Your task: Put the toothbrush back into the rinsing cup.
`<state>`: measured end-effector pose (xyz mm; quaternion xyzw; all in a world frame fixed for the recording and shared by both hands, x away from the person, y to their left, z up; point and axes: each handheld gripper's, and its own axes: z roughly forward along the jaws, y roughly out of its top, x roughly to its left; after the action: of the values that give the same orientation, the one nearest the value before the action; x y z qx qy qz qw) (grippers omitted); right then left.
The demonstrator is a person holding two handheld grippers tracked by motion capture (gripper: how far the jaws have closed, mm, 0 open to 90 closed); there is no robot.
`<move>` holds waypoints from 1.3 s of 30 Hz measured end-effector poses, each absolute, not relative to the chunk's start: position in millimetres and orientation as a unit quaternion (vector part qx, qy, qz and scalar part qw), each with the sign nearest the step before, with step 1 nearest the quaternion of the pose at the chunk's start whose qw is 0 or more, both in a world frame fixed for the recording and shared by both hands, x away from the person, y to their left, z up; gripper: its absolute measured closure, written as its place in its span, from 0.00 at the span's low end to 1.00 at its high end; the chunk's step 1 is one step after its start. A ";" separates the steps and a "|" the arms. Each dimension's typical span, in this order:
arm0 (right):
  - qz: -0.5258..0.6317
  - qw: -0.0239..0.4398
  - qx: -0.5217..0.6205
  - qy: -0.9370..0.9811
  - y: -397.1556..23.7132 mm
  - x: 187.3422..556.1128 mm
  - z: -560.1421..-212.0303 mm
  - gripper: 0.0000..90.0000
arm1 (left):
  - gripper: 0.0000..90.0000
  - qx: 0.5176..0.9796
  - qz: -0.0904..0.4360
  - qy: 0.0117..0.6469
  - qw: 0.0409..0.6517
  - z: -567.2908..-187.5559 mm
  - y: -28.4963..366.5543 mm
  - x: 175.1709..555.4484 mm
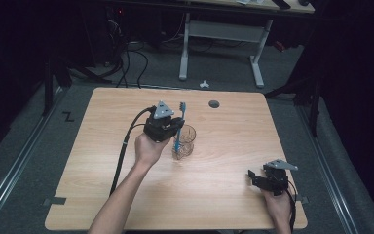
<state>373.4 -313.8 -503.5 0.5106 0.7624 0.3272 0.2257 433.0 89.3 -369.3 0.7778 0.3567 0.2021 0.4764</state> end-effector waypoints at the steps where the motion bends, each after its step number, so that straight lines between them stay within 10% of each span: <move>1: 0.327 0.226 0.511 0.762 -313.9 373.4 -503.5 0.34 | 0.89 0.778 0.202 0.357 0.476 -369.4 89.5 432.8; 39: 0.326 0.227 0.510 0.763 -313.5 373.3 -503.5 0.34 | 0.88 0.792 0.201 0.352 0.456 -384.3 92.6 418.7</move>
<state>373.3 -313.5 -503.5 0.5101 0.7630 0.3259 0.2267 418.7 92.6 -384.3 0.7923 0.3516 0.2009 0.4565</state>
